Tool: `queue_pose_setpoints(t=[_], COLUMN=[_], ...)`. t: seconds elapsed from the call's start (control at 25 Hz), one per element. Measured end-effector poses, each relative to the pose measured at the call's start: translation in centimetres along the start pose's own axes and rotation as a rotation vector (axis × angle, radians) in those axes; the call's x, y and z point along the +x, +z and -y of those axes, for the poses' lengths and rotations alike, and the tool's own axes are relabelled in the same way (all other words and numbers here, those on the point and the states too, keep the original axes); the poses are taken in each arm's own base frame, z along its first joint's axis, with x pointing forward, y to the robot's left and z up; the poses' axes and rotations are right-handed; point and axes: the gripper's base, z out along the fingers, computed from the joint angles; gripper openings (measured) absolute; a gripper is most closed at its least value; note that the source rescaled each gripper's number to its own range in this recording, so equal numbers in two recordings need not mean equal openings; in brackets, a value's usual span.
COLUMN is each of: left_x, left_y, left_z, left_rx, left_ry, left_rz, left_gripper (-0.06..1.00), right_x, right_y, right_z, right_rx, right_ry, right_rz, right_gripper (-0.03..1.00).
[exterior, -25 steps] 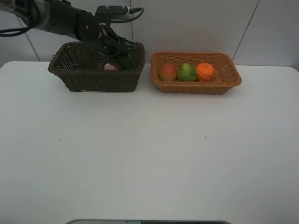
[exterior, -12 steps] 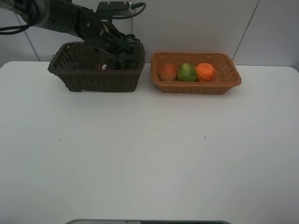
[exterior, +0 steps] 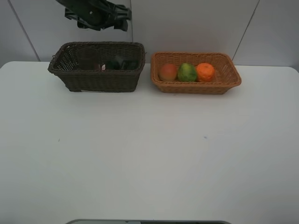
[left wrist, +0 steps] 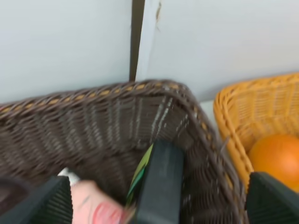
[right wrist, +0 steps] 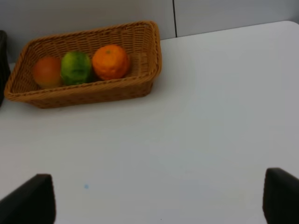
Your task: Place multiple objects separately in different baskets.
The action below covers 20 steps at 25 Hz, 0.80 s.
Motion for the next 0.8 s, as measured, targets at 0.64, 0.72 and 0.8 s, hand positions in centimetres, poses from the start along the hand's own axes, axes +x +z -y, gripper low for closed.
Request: queue_pose_setpoints(t=[0.64, 0.72, 0.8], left_x=[1.1, 2.3, 3.7], left_y=[-17.4, -20.2, -22.8], left_z=[-3.5, -4.1, -4.5], left_rx=[-0.146, -0.158, -0.165], left_ry=[-0.008, -0.025, -0.040], left_rz=[-0.107, -0.077, -0.054], left_gripper=[0.96, 0.96, 0.96], right_x=[0.0, 0.0, 0.0], right_y=[0.0, 0.0, 0.0], right_z=[0.0, 0.0, 0.0], right_rx=[-0.001, -0.001, -0.001], right_ry=[0.000, 0.000, 0.000], right_rz=[0.000, 0.000, 0.000], right_gripper=[0.96, 0.96, 0.96])
